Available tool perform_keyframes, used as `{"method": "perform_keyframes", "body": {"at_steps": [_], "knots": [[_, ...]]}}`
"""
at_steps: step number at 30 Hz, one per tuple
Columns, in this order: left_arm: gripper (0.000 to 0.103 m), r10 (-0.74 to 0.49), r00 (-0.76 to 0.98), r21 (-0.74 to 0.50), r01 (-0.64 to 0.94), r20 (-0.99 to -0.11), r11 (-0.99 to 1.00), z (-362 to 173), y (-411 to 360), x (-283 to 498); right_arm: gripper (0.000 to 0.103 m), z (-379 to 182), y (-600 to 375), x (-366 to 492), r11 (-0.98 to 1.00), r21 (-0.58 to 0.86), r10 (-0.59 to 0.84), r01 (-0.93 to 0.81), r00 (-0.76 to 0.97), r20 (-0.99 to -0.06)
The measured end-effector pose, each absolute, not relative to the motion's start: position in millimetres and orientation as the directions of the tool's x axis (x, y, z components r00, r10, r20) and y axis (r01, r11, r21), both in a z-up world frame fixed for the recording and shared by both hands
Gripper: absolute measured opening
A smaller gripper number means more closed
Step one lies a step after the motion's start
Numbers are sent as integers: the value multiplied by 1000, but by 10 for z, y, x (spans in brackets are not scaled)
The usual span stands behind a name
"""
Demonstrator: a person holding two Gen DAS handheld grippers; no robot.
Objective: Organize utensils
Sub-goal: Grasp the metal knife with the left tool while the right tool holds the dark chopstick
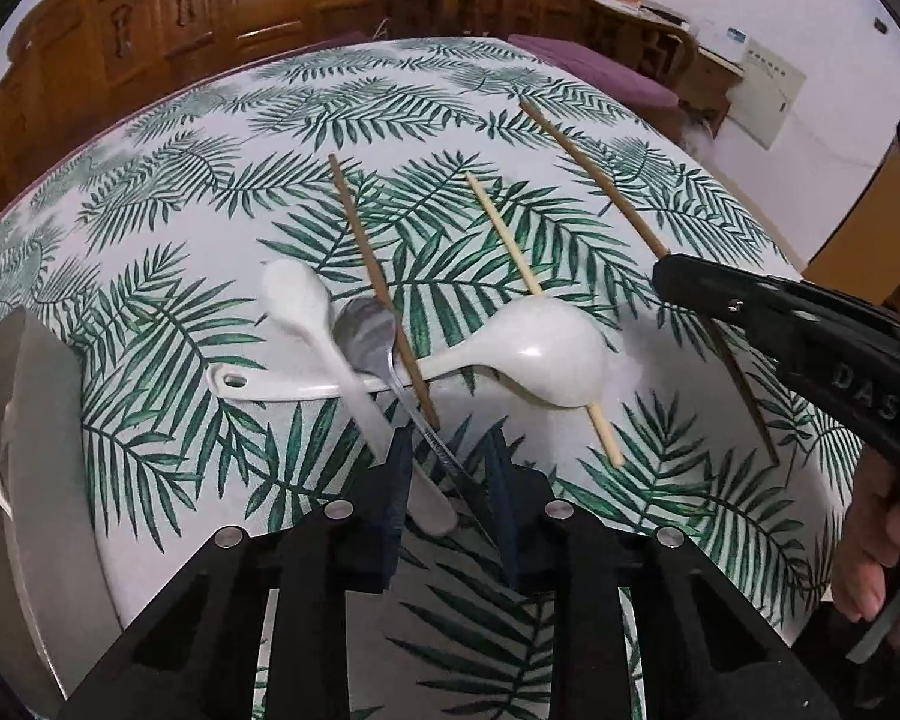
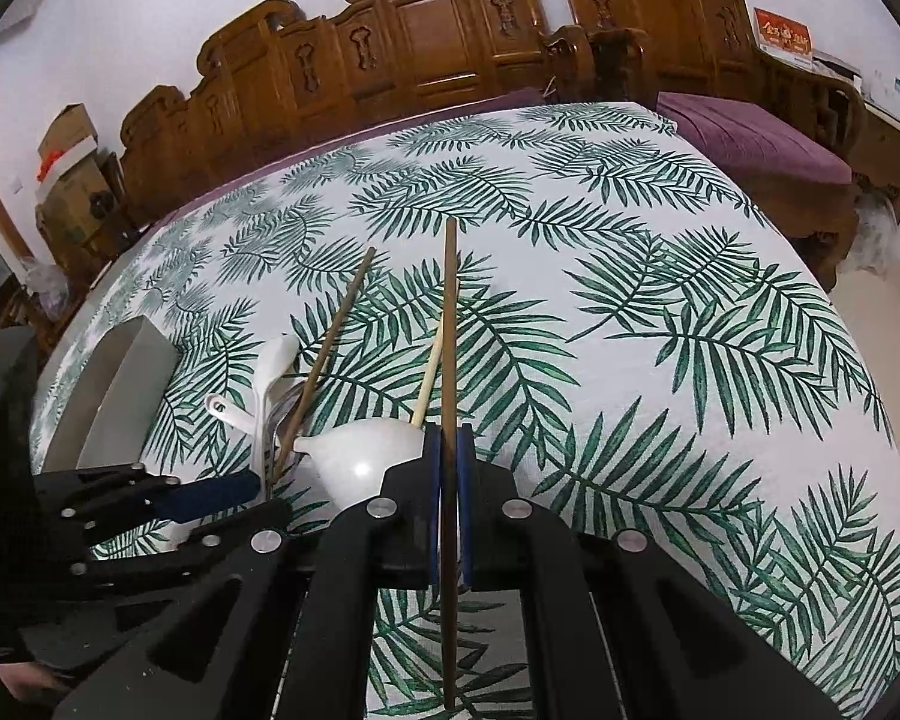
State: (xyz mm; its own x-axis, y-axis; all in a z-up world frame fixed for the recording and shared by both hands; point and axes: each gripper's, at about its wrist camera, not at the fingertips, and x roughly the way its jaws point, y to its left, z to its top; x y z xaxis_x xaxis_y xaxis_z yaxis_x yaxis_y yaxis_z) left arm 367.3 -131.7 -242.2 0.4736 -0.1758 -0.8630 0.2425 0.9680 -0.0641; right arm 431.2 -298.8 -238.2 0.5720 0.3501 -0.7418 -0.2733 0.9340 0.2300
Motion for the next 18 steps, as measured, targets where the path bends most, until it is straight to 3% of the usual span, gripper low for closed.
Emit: {"method": "perform_keyframes", "body": {"at_steps": [13, 18], "knots": [[22, -148, 449, -15, 286, -881, 958, -2440, -1509, 3674, 6, -2351, -3008, 4304, 931, 247, 360, -268, 576, -734], [22, -57, 453, 79, 276, -890, 958, -2446, -1590, 3774, 6, -2336, -3021, 4303, 930, 255, 364, -264, 578, -730]]}}
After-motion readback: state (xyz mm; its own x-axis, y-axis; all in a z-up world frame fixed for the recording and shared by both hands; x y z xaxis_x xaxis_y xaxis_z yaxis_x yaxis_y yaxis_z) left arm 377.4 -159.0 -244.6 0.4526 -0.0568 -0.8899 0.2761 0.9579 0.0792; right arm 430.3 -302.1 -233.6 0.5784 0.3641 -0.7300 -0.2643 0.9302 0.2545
